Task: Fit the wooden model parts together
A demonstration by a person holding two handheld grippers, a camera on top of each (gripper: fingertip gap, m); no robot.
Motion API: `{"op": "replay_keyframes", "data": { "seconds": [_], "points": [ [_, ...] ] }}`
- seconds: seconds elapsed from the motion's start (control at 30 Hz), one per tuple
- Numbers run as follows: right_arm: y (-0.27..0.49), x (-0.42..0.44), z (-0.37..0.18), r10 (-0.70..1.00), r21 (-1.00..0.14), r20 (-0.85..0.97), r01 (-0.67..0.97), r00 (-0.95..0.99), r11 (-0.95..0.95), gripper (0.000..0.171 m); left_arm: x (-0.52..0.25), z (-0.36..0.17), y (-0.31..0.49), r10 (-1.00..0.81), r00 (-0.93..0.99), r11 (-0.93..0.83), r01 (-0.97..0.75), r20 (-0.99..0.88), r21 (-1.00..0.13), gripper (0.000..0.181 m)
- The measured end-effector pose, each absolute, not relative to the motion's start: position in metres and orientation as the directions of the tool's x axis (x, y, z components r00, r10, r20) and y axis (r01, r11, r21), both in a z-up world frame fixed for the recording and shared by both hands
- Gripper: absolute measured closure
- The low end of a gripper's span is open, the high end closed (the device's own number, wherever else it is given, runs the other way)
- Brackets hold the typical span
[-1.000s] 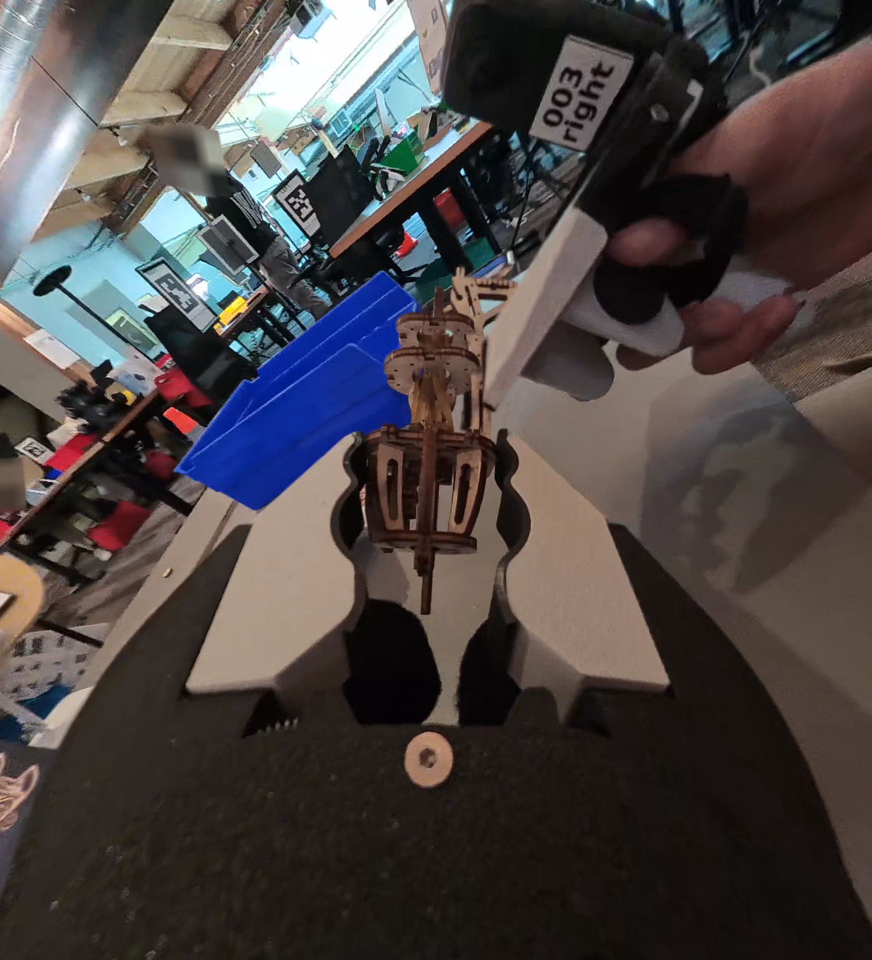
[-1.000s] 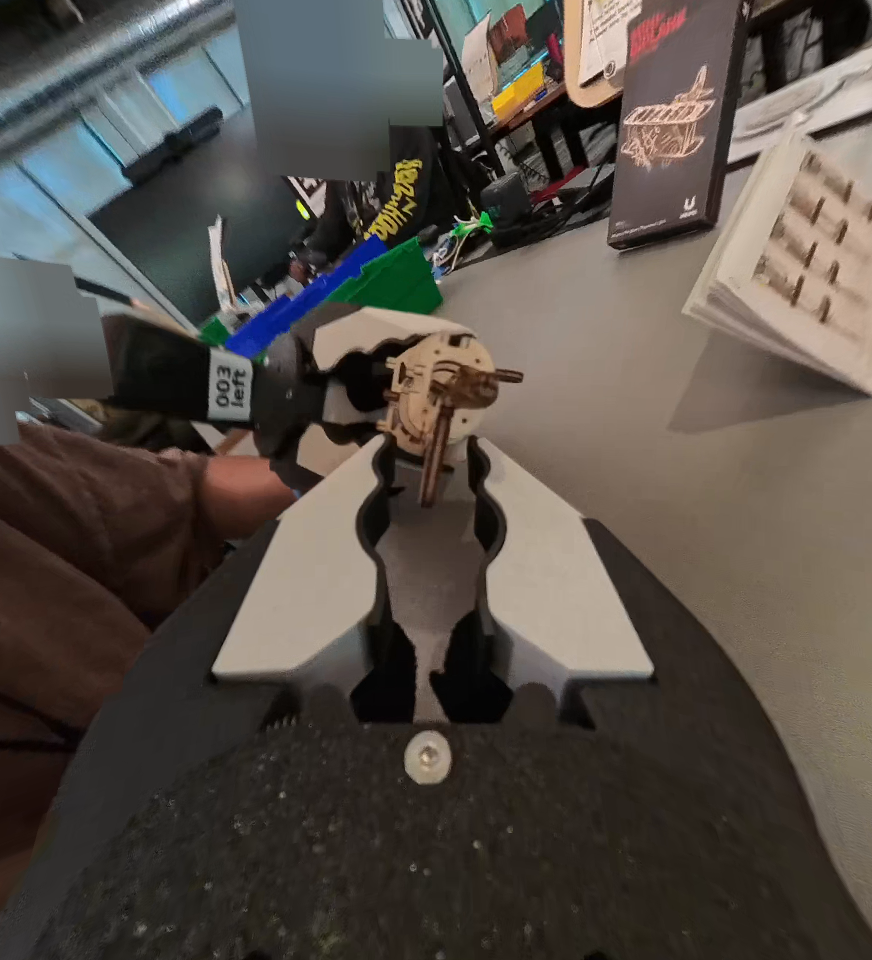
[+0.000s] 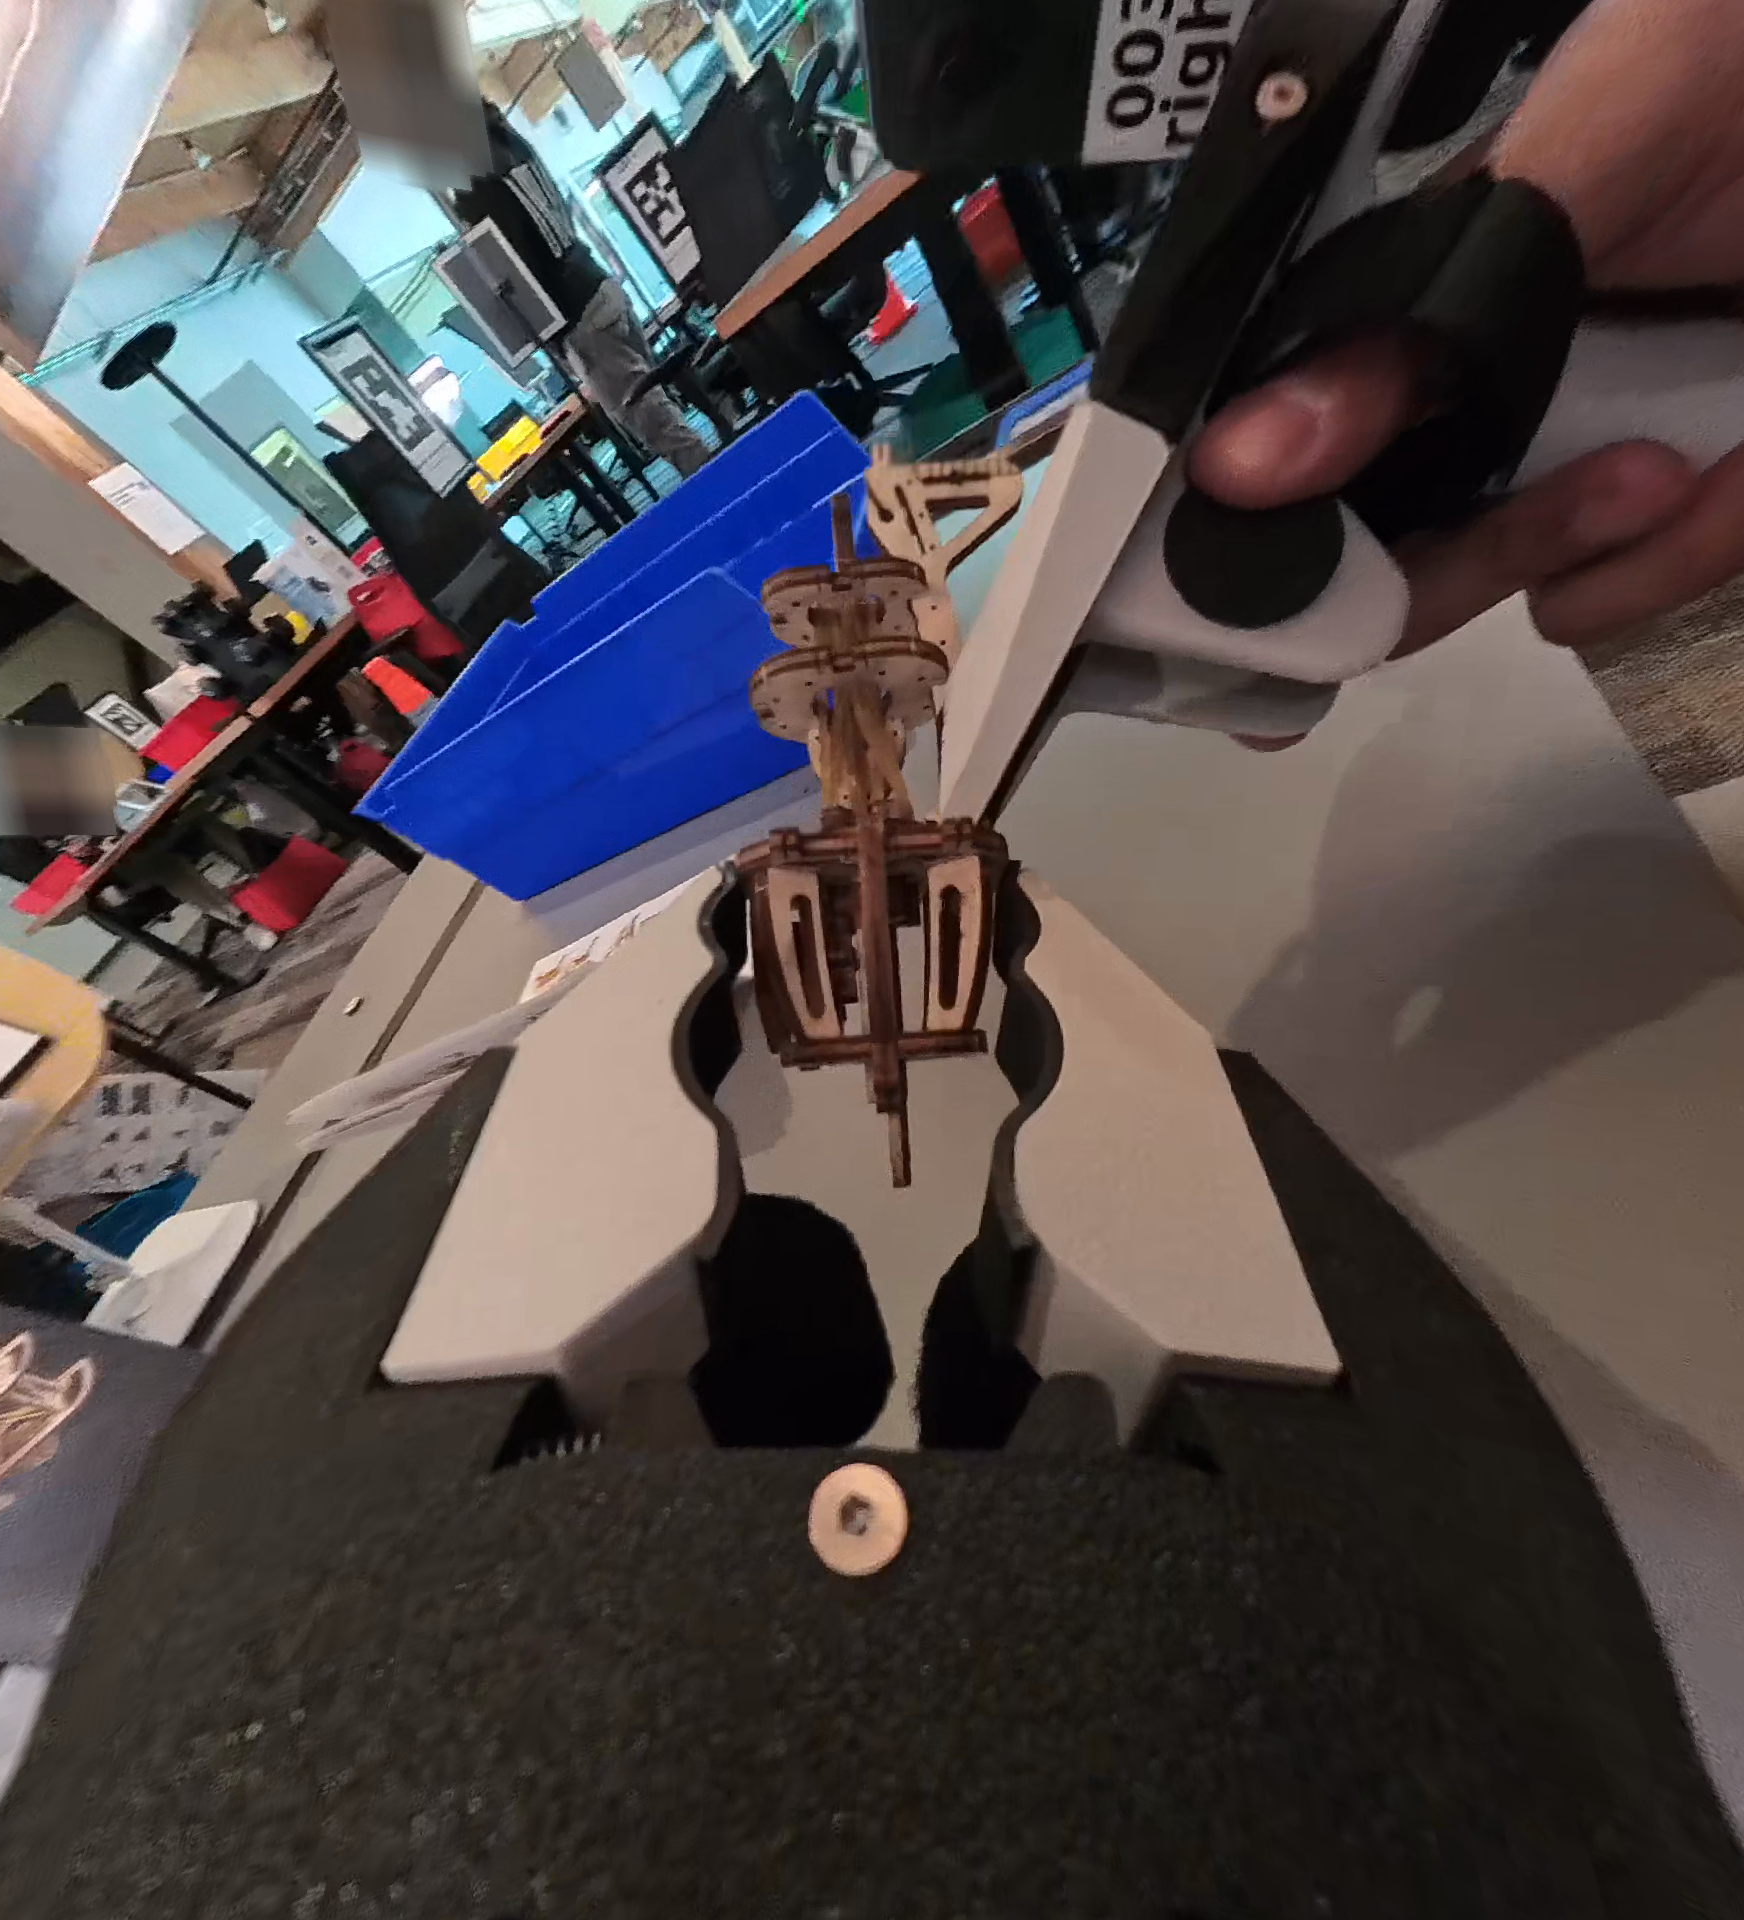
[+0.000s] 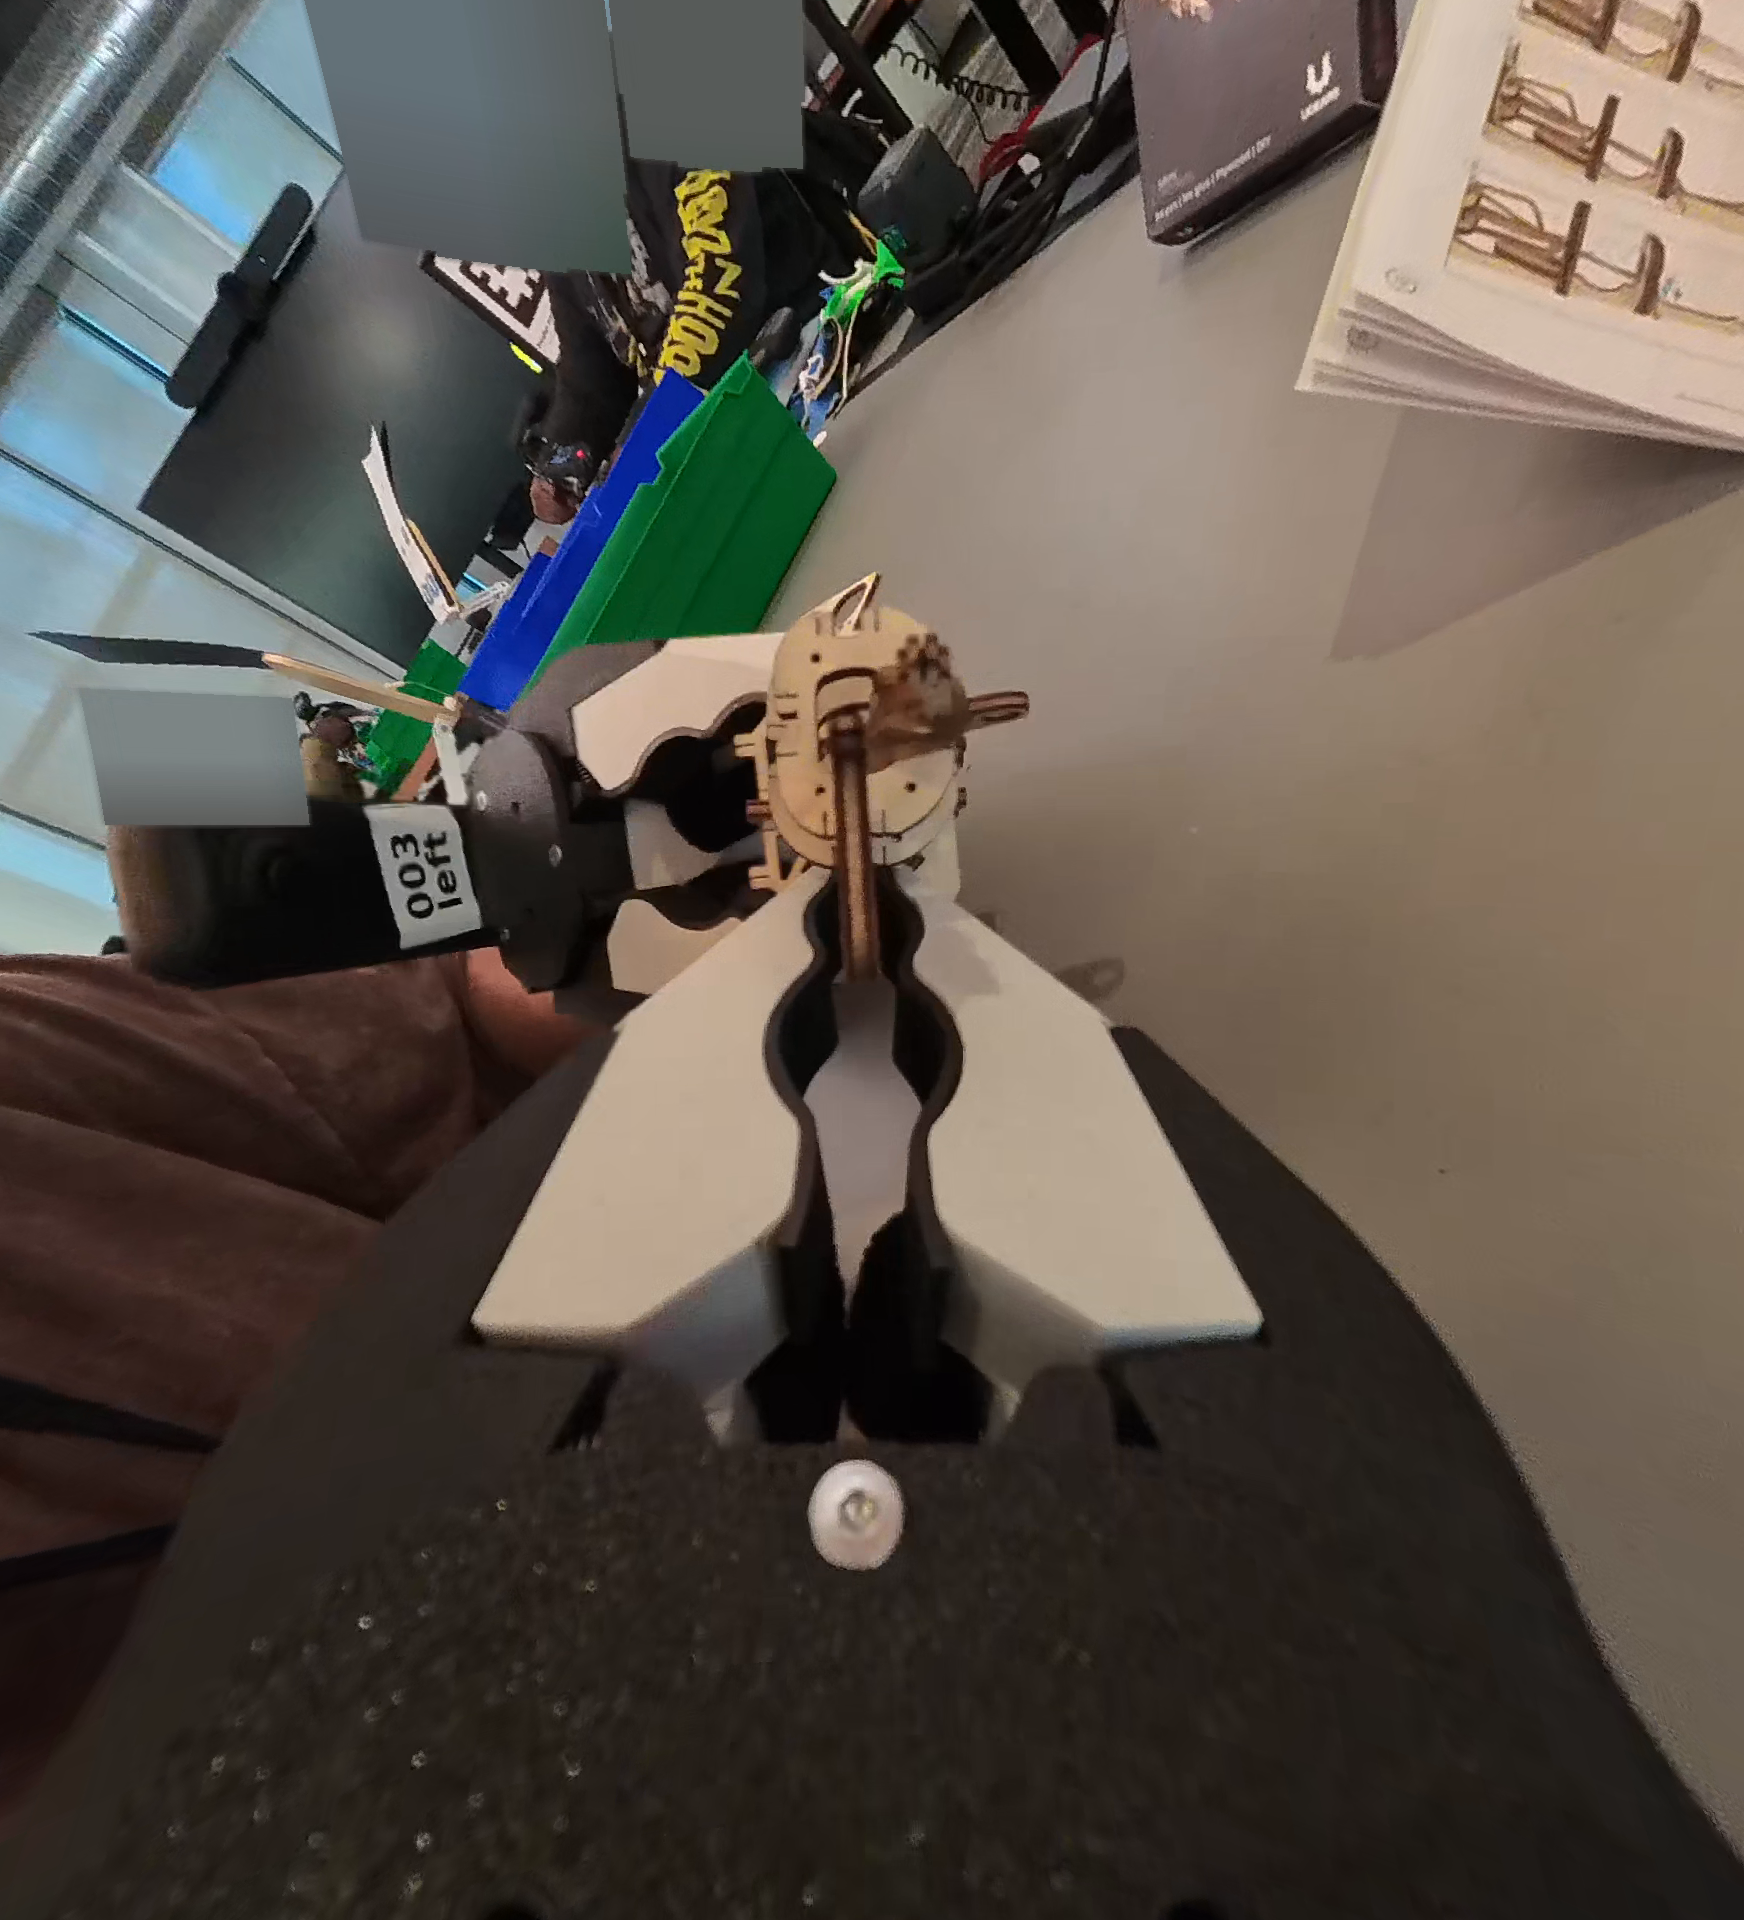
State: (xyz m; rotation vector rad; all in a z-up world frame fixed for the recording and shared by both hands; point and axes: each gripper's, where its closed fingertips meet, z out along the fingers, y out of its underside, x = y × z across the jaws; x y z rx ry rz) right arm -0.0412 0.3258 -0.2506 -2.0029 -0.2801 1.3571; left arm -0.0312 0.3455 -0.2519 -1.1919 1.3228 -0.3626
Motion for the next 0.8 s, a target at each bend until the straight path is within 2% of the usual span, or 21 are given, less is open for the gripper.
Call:
{"op": "replay_keyframes", "data": {
  "seconds": [0.2, 0.3, 0.47, 0.8],
  "points": [
    [0.327, -0.040, -0.254, 0.501, -0.629, -0.743, -0.204, 0.444, -0.751, 0.167, -0.031, -0.256, 0.347, -0.775, 0.301, 0.399, -0.449, -0.556, -0.800, 0.137],
    [0.331, -0.037, -0.257, 0.482, -0.609, -0.763, -0.230, 0.431, -0.759, 0.168, -0.027, -0.262, 0.349, -0.832, 0.291, 0.332, -0.420, -0.472, -0.844, 0.137],
    [0.336, -0.023, -0.257, 0.519, -0.652, -0.729, -0.224, 0.447, -0.724, 0.162, -0.029, -0.264, 0.356, -0.845, 0.314, 0.286, -0.418, -0.433, -0.862, 0.137],
    [0.339, -0.032, -0.257, 0.461, -0.567, -0.814, -0.311, 0.352, -0.763, 0.164, -0.029, -0.268, 0.357, -0.850, 0.323, 0.263, -0.426, -0.417, -0.866, 0.137]
  ]
}}
